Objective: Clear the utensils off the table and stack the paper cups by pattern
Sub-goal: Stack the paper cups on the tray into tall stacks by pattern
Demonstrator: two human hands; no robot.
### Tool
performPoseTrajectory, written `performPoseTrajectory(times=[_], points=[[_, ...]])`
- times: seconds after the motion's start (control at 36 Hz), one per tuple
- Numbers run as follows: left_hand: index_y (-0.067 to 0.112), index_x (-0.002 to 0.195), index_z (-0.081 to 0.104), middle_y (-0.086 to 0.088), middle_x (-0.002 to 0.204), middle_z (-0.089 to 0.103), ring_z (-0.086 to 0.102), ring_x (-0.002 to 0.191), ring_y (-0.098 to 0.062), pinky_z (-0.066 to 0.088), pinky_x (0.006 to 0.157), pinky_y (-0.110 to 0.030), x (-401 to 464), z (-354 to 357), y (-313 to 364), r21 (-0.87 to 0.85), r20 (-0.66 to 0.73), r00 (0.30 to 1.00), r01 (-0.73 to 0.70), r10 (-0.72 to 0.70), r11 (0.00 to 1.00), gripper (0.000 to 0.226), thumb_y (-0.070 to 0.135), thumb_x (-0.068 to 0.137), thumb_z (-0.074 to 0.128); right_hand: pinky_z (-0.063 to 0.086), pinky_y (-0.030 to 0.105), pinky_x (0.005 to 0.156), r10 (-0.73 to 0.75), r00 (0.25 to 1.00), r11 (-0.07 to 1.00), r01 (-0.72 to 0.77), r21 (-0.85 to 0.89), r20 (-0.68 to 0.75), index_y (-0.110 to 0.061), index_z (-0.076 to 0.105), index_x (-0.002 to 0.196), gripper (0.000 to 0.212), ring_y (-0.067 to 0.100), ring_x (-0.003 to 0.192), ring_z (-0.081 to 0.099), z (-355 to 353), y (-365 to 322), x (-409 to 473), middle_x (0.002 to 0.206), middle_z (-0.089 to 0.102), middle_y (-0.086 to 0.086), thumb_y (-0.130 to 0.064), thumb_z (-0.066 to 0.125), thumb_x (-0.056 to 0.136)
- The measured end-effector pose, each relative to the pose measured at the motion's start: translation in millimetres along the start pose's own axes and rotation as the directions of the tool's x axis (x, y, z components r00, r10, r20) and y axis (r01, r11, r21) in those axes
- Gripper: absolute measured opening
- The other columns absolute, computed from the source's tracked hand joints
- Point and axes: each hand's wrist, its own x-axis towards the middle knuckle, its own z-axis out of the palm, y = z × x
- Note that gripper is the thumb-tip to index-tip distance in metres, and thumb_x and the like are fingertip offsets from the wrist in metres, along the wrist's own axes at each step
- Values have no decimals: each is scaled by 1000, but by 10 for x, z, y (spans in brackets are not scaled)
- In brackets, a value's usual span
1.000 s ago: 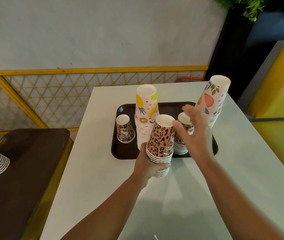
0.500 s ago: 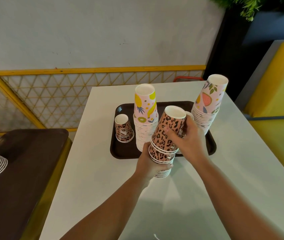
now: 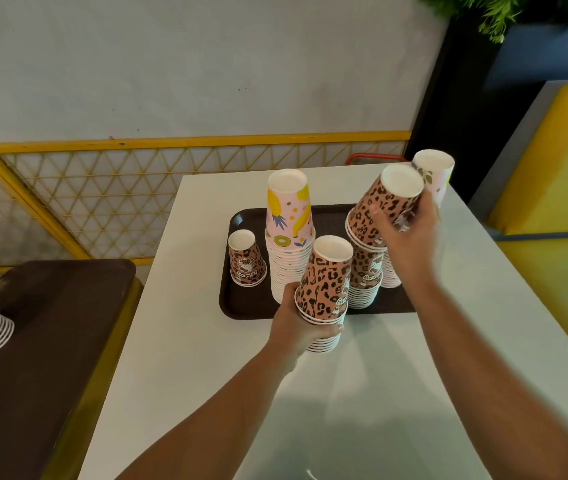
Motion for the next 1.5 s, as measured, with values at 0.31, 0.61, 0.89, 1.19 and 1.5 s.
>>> performPoseTrajectory(times=[0.31, 0.61, 0.89, 1.19, 1.5], points=[[31, 116, 42, 13, 109, 58, 55, 105, -10, 44, 89, -28, 14, 5, 39, -35, 8, 1000, 2, -2, 999, 80, 2, 57, 87, 35, 13, 91, 9, 999, 999, -7, -48, 41, -23, 44, 132, 68, 11, 120, 49, -1, -32, -314, 131, 54, -4, -41, 74, 74], [28, 122, 42, 9, 114, 59, 56, 109, -13, 47, 89, -25, 9, 70, 50, -11, 3, 1000, -15, 15, 1000, 83, 6, 57, 88, 48, 27, 92, 54, 926, 997, -27, -77, 373, -21, 51, 122, 65, 6, 106, 56, 153, -65, -699, 112, 61, -8, -41, 78, 67], [23, 119, 50, 5, 114, 63, 59, 107, -14, 48, 80, -21, -6, 68, -20, -22, -1, 1000, 13, -13, 1000, 77, 7, 55, 89, 50, 16, 80, 20, 959, 1000, -16, -16, 281, -16, 53, 120, 58, 6, 98, 60, 55, -179, -492, 107, 64, -6, -38, 72, 70], [25, 116, 47, 10, 108, 60, 57, 106, -12, 44, 77, -17, -2, 47, 21, -25, -26, 999, 18, -19, 1000, 76, 6, 55, 89, 45, 12, 85, -90, 994, 994, 94, 55, -69, -16, 47, 128, 57, -2, 105, 51, -256, -441, 53, 114, 54, -13, -33, 71, 79], [27, 116, 45, 10, 110, 59, 56, 108, -12, 45, 84, -23, -20, 66, 60, -32, 8, 1000, 19, -19, 999, 77, 6, 56, 88, 46, 33, 91, -5, 995, 992, 17, -126, 96, -16, 46, 128, 65, 10, 110, 50, -14, -47, -40, 123, 56, -1, -38, 75, 73]])
